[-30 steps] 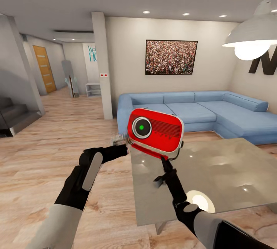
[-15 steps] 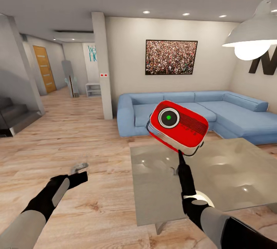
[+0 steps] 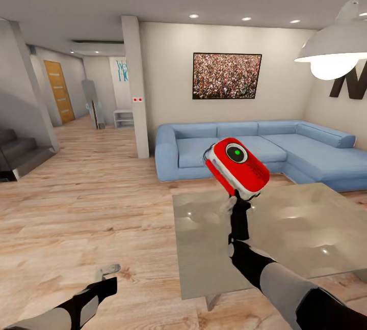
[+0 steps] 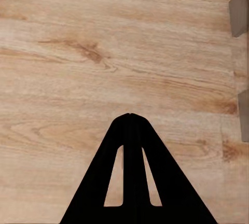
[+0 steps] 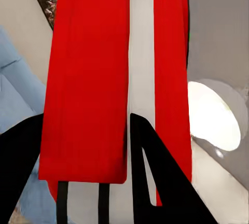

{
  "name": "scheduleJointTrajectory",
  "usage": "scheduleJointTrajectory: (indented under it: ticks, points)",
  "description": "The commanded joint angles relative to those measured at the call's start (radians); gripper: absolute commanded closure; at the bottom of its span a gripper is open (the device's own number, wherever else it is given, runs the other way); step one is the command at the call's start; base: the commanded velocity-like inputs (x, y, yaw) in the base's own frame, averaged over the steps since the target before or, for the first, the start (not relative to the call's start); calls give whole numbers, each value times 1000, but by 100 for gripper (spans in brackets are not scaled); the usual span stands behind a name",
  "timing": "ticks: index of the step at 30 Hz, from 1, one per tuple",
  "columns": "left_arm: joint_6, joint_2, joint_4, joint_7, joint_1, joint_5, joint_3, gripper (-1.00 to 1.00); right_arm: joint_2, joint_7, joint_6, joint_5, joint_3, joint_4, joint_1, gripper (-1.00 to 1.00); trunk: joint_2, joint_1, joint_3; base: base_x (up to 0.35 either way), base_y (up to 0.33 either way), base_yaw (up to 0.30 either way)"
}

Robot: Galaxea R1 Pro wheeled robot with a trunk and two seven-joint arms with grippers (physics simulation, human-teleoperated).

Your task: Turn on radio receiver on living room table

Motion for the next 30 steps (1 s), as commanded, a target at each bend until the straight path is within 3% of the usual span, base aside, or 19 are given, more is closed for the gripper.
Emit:
scheduleJointTrajectory:
  ticks: [1,4,6,7,11,12,15,16,18,19,21,26,30]
  points:
    - [-6,-3,3,0,0,0,-1,100,-1,20,-4,4,-16,-17,0,100,0,0,0,0,0,0]
    - [-24,-20,13,0,0,0,-5,100,-5,168,-10,3,-137,-112,0,100,0,0,0,0,0,0]
    - [-27,-26,16,0,0,0,-6,100,-5,301,-12,2,-240,-170,0,100,0,0,0,0,0,0]
    - [-28,-27,16,0,0,0,-6,100,-5,338,-12,2,-267,-184,0,100,0,0,0,0,0,0]
    - [-30,-30,17,0,0,0,-16,100,-5,611,-12,2,-472,-292,0,100,0,0,0,0,0,0]
    - [-30,-30,17,0,0,0,-17,100,-5,640,-12,2,-495,-304,0,100,0,0,0,0,0,0]
    - [-30,-30,17,0,0,0,-21,100,-6,813,-10,2,-624,-372,0,100,0,0,0,0,0,0]
    - [-30,-30,17,0,0,0,-21,100,-7,846,-9,2,-645,-383,0,100,0,0,0,0,0,0]
    - [-30,-30,17,0,0,0,-22,100,-12,991,-5,3,-734,-432,0,100,0,0,0,0,0,0]
    - [-30,-30,17,0,0,0,-22,100,-15,1031,-3,3,-757,-445,0,100,0,0,0,0,0,0]
    - [-30,-30,17,0,0,0,-22,100,-26,1193,3,3,-845,-492,0,100,0,0,0,0,0,0]
    - [-30,-30,18,0,0,0,-22,100,-36,1424,84,6,-964,-583,0,100,0,0,0,0,0,0]
    - [-30,-30,18,0,0,0,-24,100,-65,1591,119,2,-987,-602,0,100,0,0,0,0,0,0]
